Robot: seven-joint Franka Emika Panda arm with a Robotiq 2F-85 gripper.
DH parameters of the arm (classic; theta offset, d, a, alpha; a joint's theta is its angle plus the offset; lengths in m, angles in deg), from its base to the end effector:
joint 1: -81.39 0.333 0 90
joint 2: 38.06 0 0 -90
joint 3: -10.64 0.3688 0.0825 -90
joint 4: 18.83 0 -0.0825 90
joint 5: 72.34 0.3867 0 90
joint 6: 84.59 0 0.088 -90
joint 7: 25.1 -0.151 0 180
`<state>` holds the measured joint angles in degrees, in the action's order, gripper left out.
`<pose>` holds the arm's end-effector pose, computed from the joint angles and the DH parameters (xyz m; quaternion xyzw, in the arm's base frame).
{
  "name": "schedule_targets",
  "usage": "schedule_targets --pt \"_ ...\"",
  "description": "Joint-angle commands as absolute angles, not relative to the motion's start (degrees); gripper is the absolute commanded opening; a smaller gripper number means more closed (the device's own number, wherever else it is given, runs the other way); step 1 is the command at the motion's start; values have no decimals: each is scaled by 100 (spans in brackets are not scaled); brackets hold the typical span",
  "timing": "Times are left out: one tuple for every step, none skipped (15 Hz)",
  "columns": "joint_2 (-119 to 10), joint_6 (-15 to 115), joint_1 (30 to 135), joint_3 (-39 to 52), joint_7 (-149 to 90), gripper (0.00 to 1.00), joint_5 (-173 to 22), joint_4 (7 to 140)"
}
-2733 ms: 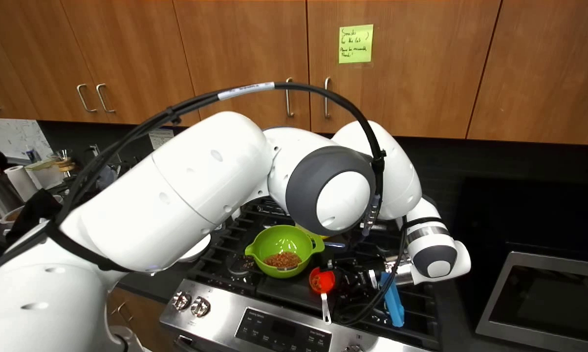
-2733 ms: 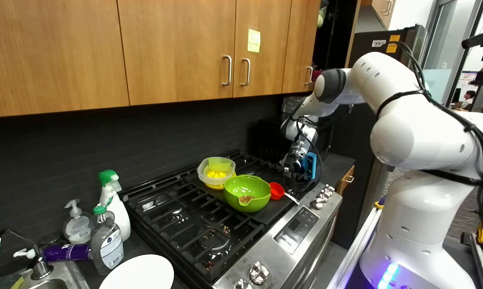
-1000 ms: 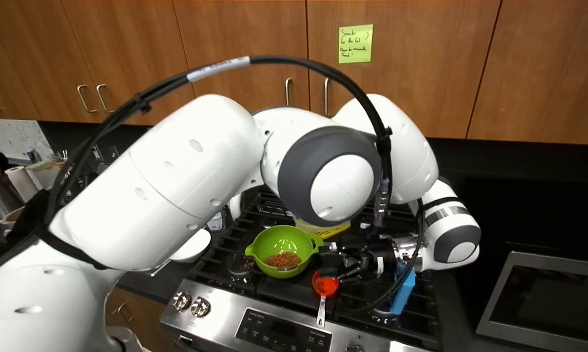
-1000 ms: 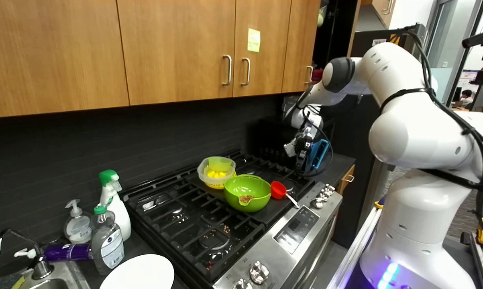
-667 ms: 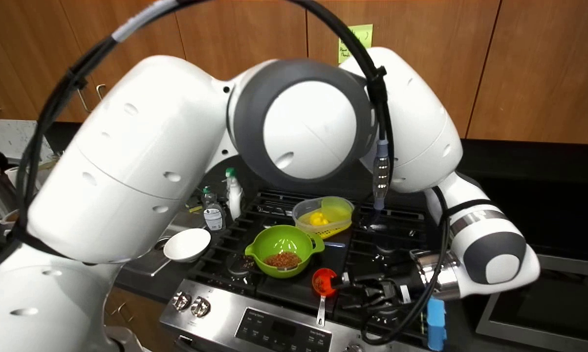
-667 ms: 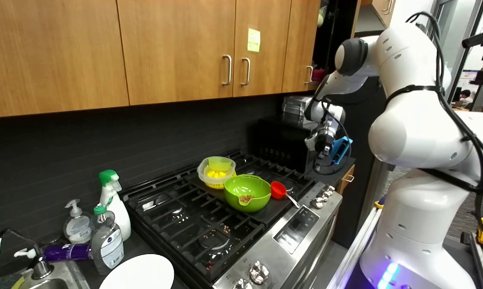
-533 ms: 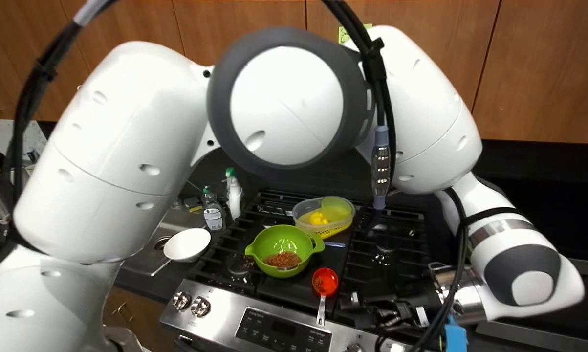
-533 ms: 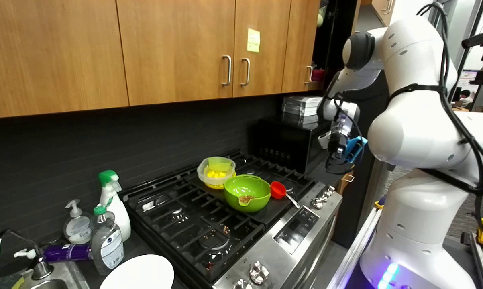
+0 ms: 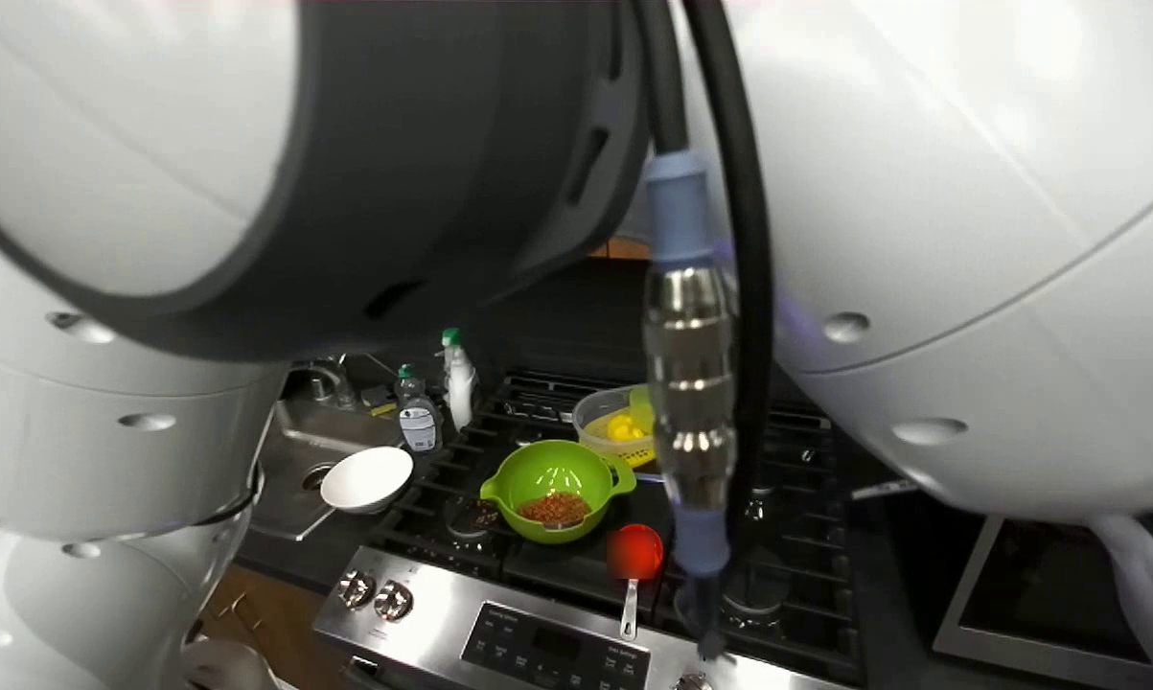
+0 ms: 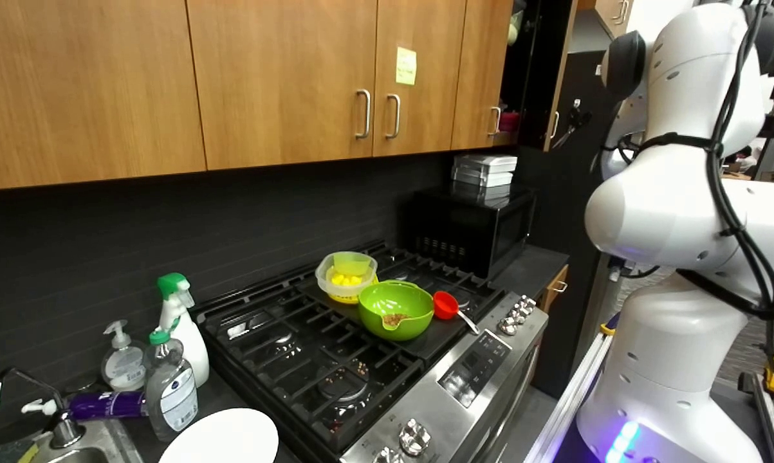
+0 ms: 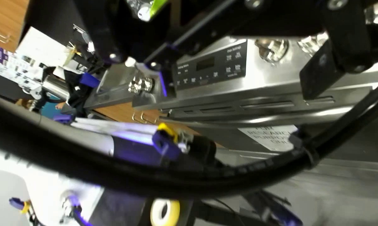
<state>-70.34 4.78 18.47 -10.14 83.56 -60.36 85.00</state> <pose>0.1002 -0.5412 0.2263 -0.9146 -0.1504 -0.0396 0.3734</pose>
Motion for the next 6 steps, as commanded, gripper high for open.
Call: schedule_targets --pt "-7016 595 1486 -808 8414 100 -6332 8479" --pt "-7039 654 1345 -808 8526 100 -6449 8469" --pt "-7064 681 1268 -806 8585 100 -6491 8460" --pt "-7080 694 1247 -804 8605 100 -6501 8457" --pt "-7089 701 1254 -795 8606 100 -6501 8454" --pt "-7095 705 1276 -785 8607 100 -6500 8450"
